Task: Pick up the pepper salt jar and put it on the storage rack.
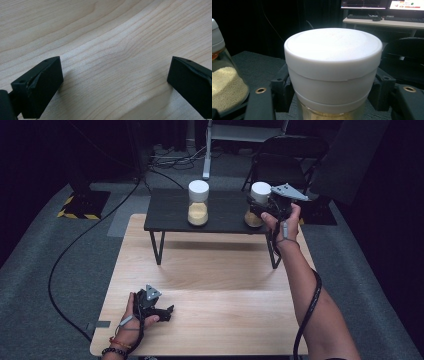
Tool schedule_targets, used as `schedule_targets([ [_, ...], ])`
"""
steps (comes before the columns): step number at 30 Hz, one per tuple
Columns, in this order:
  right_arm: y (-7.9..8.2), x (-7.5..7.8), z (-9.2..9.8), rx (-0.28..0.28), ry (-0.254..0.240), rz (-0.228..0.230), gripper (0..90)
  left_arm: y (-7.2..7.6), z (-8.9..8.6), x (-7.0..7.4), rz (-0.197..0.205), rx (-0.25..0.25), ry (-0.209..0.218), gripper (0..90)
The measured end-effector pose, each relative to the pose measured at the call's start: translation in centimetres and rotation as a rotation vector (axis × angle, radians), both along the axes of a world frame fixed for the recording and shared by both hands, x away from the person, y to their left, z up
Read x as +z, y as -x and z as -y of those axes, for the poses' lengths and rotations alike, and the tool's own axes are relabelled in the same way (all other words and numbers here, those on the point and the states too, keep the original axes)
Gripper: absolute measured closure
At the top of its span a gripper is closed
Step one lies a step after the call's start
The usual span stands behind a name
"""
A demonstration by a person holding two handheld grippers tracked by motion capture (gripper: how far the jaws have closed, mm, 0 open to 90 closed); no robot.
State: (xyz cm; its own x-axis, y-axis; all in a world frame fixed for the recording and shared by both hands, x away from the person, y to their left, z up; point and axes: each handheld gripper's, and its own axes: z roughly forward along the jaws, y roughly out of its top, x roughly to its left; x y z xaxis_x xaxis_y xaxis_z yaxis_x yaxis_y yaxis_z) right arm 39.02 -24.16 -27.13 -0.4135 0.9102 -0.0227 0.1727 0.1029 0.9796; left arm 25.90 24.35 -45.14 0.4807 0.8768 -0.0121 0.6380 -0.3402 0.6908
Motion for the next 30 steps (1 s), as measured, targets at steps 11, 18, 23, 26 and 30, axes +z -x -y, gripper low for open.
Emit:
schedule_targets([
  [11, -0.4, -0.2, 0.7, 0.034, 0.005, 0.001, 33.1, 0.0, 0.0, 0.0, 0.0, 0.0, 0.0, 0.5],
  [18, -0.9, -0.3, 1.1, 0.03, 0.009, -0.015, 31.1, 0.0, 0.0, 0.0, 0.001, -0.003, 0.0, 0.5],
  [23, -1.1, -0.5, 0.8, 0.026, 0.007, -0.018, 30.6, 0.0, 0.0, 0.0, 0.001, -0.002, 0.0, 0.4],
  [26, -1.3, -0.6, 0.8, 0.023, 0.007, -0.026, 29.0, 0.0, 0.0, 0.0, 0.001, -0.003, -0.001, 0.5],
  [30, -1.5, -0.7, 0.7, 0.015, 0.01, -0.032, 26.1, 0.0, 0.0, 0.0, 0.001, -0.003, -0.001, 0.5],
])
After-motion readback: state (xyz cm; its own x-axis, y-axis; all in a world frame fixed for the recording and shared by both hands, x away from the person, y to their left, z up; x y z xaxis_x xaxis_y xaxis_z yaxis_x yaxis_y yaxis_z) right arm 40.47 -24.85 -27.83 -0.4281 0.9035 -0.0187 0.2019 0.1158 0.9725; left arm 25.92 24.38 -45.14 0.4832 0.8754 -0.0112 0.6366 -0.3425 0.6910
